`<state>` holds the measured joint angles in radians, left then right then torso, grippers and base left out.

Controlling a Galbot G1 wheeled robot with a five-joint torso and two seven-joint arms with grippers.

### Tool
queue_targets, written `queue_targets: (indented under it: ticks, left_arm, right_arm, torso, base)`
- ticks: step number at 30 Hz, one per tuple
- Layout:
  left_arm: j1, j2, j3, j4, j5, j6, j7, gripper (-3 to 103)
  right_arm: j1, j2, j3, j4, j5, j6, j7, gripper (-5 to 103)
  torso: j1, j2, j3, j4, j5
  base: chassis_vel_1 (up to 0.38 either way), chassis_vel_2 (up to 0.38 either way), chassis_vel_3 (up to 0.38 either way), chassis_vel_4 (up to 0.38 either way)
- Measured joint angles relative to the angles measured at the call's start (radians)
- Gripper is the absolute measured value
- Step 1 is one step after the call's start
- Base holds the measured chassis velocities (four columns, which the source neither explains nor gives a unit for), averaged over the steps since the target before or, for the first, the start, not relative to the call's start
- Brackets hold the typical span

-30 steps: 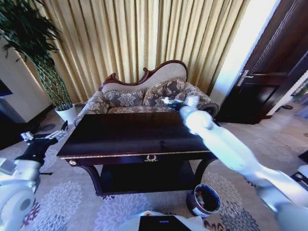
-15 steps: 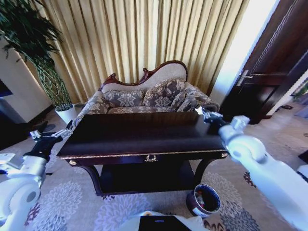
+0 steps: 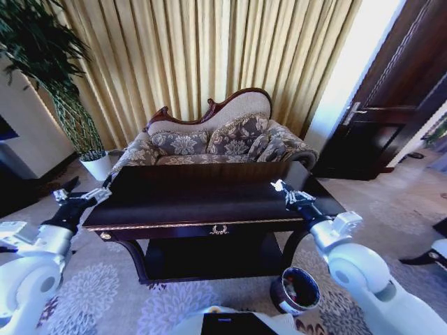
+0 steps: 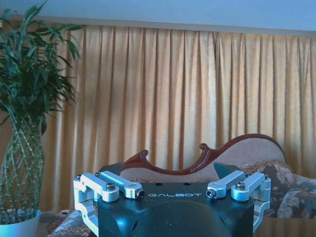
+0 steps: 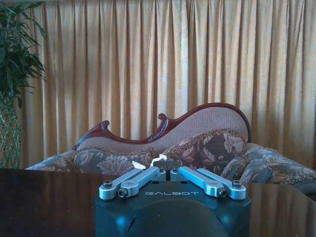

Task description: Move to the front of the table and place the trash on the table into the trash bin.

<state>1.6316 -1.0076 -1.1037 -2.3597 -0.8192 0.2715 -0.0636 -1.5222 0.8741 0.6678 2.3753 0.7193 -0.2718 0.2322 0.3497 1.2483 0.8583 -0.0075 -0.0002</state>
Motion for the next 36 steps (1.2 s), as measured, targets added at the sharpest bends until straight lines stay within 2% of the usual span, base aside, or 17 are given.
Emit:
queue_targets:
  ticks: [12, 23, 29, 36]
  left_arm:
    - [0.011, -0.035, 0.026, -0.049, 0.041, 0.066, -0.005, 100]
    - [0.007, -0.044, 0.036, -0.049, 0.061, 0.077, -0.008, 100]
    - [0.025, -0.054, 0.030, -0.051, 0.067, 0.075, -0.008, 100]
    - [0.031, -0.059, 0.032, -0.059, 0.071, 0.072, -0.006, 100]
  right_arm:
    - [0.049, -0.016, -0.002, -0.025, 0.010, -0.012, 0.002, 0]
    - [0.065, -0.019, -0.013, -0.054, 0.012, -0.012, -0.002, 0]
    - [0.027, 0.012, -0.017, -0.066, -0.023, -0.011, -0.039, 0]
    - [-0.058, 0.067, -0.002, -0.120, -0.075, -0.030, -0.036, 0]
  torso:
    - [0.000, 0.000, 0.000, -0.0002, 0.0001]
    - [0.000, 0.000, 0.000, -0.0001, 0.0000]
    - [0.000, 0.000, 0.000, 0.0000, 0.0001]
    - [0.000, 0.000, 0.000, 0.0000, -0.0001]
  base:
    - [0.020, -0.018, -0.021, 0.019]
    - [0.088, -0.081, -0.090, 0.085]
    - [0.079, -0.072, -0.062, 0.071]
    - [0.016, -0.013, -0.011, 0.015]
